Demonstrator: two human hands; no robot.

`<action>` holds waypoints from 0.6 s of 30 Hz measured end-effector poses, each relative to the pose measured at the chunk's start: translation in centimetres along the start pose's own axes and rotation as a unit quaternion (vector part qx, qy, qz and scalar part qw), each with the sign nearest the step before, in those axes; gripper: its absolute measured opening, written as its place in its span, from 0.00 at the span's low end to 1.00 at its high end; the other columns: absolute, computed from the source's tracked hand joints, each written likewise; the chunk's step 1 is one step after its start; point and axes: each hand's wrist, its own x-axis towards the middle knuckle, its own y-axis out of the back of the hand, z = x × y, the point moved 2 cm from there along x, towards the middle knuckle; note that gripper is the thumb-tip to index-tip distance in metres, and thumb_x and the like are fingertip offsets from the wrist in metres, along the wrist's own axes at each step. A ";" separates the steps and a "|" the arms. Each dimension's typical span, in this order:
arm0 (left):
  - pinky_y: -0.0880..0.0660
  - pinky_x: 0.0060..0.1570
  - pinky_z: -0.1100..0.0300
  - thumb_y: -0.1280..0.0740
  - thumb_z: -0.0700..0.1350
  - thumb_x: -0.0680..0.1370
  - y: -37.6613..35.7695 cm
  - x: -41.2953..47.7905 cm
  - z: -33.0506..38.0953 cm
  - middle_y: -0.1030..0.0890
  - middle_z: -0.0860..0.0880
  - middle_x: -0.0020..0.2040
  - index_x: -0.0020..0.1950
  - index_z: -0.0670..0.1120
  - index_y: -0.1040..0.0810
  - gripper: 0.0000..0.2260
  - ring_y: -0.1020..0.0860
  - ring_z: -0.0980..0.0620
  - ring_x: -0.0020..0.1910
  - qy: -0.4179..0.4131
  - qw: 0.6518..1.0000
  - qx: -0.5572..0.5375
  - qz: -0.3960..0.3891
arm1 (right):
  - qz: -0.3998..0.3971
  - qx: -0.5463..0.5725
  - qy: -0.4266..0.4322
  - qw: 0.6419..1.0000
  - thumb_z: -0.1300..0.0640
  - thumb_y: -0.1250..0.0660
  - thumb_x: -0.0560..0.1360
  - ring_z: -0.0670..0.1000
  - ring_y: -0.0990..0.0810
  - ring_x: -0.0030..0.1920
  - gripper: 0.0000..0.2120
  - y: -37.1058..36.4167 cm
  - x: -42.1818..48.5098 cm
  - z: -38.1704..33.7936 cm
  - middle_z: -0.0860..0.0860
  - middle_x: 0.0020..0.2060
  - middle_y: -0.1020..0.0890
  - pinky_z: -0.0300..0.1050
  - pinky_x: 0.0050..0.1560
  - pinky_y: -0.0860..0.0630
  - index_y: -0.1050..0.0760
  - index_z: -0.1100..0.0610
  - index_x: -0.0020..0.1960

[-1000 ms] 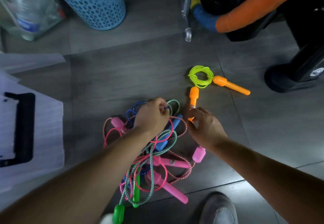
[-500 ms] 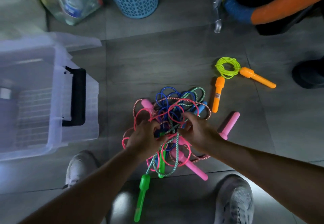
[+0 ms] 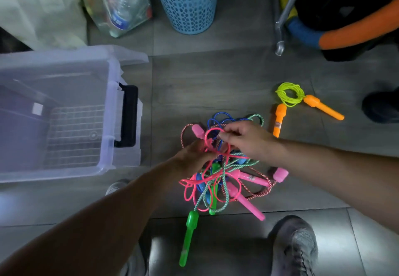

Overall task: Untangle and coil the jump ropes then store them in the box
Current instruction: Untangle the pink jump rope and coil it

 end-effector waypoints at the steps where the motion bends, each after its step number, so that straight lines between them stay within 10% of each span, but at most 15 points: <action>1: 0.25 0.36 0.61 0.32 0.45 0.79 0.7 -1.1 0.6 0.21 0.46 0.37 0.44 0.49 0.22 0.04 0.24 0.57 0.29 0.012 0.999 -0.038 -0.015 | -0.005 0.040 -0.003 0.999 0.48 0.33 0.79 0.55 0.21 0.33 0.11 0.9 -0.8 -1.5 0.57 0.37 0.16 0.42 0.37 0.27 0.19 0.52 0.43; 6: 0.26 0.52 0.56 0.26 0.51 0.72 4.0 -7.1 4.3 0.19 0.41 0.48 0.54 0.45 0.18 0.14 0.23 0.46 0.48 -0.024 0.977 -0.189 -0.092 | 0.018 0.119 -0.031 0.992 0.53 0.35 0.82 0.57 0.18 0.34 0.09 3.9 -5.3 -7.4 0.58 0.34 0.17 0.54 0.44 0.18 0.21 0.57 0.47; 10: 0.23 0.59 0.49 0.33 0.53 0.81 5.7 -12.9 8.1 0.19 0.30 0.50 0.52 0.39 0.19 0.16 0.19 0.41 0.46 -0.063 0.981 -0.182 0.007 | 0.018 0.084 -0.032 0.996 0.51 0.36 0.82 0.60 0.17 0.36 0.12 4.3 -10.1 -10.9 0.59 0.34 0.18 0.57 0.45 0.16 0.21 0.59 0.48; 14: 0.19 0.38 0.58 0.40 0.43 0.85 6.1 -17.9 11.0 0.24 0.37 0.41 0.56 0.36 0.23 0.11 0.20 0.45 0.34 -0.080 0.982 -0.168 0.032 | 0.140 -0.160 0.143 0.967 0.49 0.32 0.79 0.41 0.26 0.28 0.12 4.4 -15.4 -15.5 0.42 0.25 0.23 0.38 0.34 0.29 0.21 0.53 0.38; 18: 0.24 0.32 0.61 0.41 0.43 0.85 6.2 -23.1 13.2 0.19 0.40 0.38 0.53 0.41 0.21 0.10 0.21 0.47 0.33 -0.111 0.976 -0.182 0.034 | 0.207 -0.158 0.216 0.941 0.48 0.29 0.76 0.43 0.26 0.31 0.09 4.1 -19.0 -19.3 0.45 0.29 0.21 0.39 0.35 0.32 0.19 0.50 0.39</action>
